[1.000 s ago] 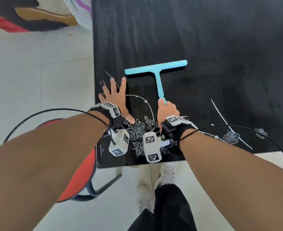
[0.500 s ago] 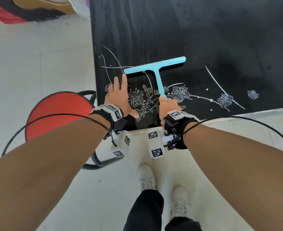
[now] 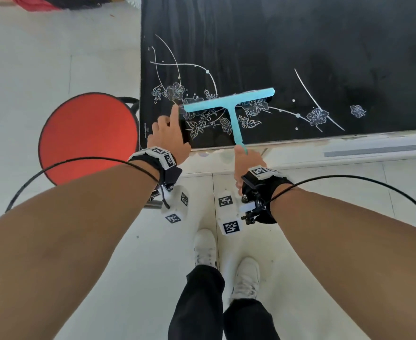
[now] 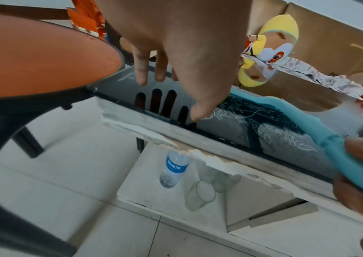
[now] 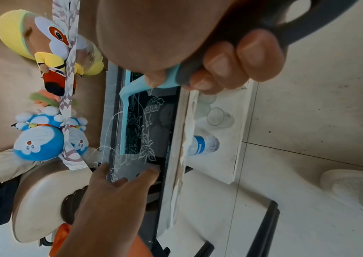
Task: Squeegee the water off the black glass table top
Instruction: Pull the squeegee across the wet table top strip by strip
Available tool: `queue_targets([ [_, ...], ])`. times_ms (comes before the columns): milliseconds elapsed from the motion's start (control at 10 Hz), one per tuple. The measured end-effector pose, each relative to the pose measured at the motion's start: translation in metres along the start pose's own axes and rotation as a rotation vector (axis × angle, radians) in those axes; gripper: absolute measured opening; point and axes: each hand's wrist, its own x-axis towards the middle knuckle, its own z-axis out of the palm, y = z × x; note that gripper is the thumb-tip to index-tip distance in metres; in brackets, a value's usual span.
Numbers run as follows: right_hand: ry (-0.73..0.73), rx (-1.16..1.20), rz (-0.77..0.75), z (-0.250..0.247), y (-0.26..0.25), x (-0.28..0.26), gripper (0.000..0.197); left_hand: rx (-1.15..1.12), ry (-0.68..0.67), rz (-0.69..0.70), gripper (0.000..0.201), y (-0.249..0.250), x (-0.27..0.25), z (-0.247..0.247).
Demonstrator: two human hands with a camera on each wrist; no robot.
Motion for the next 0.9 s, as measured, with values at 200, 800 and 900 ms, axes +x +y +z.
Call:
queue_targets([
  [200,-0.044,0.046,0.034,0.001,0.024,-0.023,0.035,-0.082,-0.104,0.012,0.092,-0.008,-0.025,0.014],
  [800,-0.226,0.199,0.057,-0.038,0.048,-0.102,0.046,0.114,-0.315,0.048,0.082,-0.004,-0.091,-0.021],
  [900,-0.207,0.147,0.058,-0.053,0.044,-0.113,0.029,0.15,-0.334,0.084,0.081,0.004,-0.096,-0.038],
])
